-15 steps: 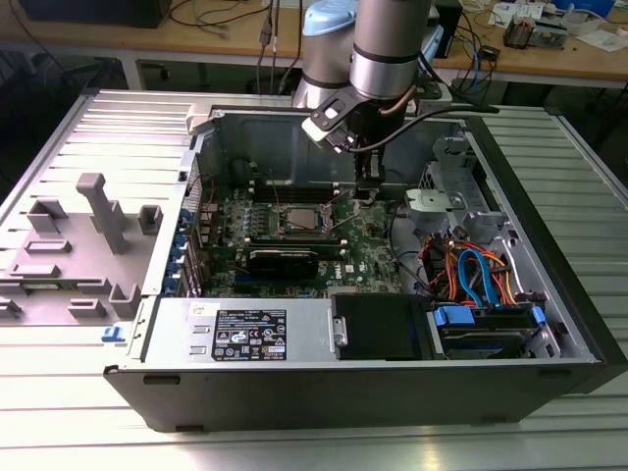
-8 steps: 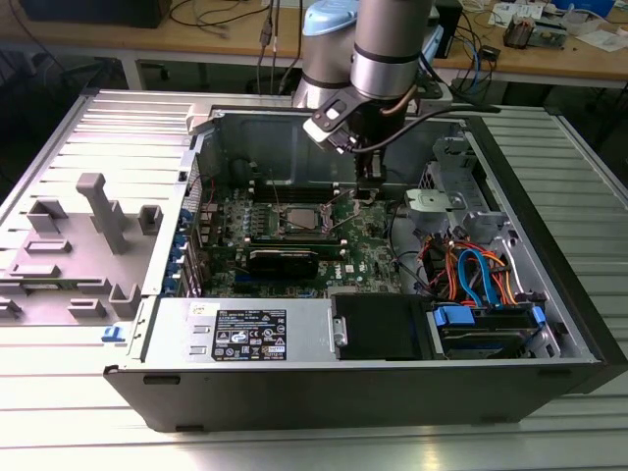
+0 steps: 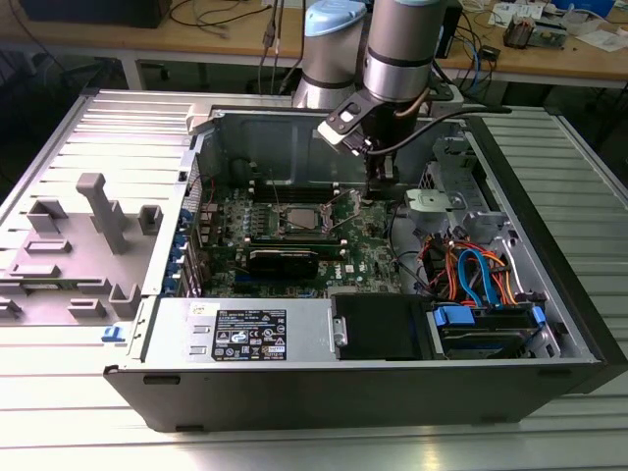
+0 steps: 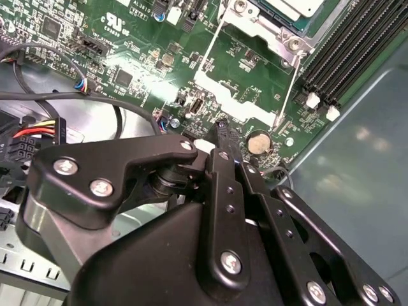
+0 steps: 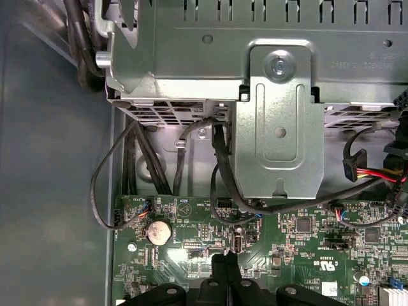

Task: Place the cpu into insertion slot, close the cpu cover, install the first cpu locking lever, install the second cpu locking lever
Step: 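Close the cpu cover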

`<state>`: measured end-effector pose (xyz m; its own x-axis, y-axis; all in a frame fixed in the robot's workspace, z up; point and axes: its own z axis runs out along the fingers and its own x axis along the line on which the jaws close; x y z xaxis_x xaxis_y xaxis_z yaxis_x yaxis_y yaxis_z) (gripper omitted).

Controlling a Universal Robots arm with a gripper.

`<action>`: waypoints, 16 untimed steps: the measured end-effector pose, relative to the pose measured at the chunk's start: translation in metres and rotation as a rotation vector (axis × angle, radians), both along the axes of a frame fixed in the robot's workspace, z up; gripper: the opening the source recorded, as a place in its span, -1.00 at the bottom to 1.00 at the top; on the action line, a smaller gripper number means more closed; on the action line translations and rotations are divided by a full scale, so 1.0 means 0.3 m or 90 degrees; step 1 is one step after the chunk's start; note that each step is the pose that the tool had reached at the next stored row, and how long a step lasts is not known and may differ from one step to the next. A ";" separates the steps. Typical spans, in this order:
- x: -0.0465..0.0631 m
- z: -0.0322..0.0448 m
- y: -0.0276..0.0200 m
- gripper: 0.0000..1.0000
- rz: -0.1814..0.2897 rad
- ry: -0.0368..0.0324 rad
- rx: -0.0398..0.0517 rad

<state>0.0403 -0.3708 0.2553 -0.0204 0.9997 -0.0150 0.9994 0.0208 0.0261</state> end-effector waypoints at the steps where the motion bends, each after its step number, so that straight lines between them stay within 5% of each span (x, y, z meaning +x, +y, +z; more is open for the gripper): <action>1: 0.000 -0.003 0.000 -0.79 0.000 0.0000 0.0001; 10: 0.000 -0.048 0.000 -0.79 0.001 0.0001 0.0001; 16: -0.016 -0.050 0.000 -0.79 0.001 0.0009 0.0001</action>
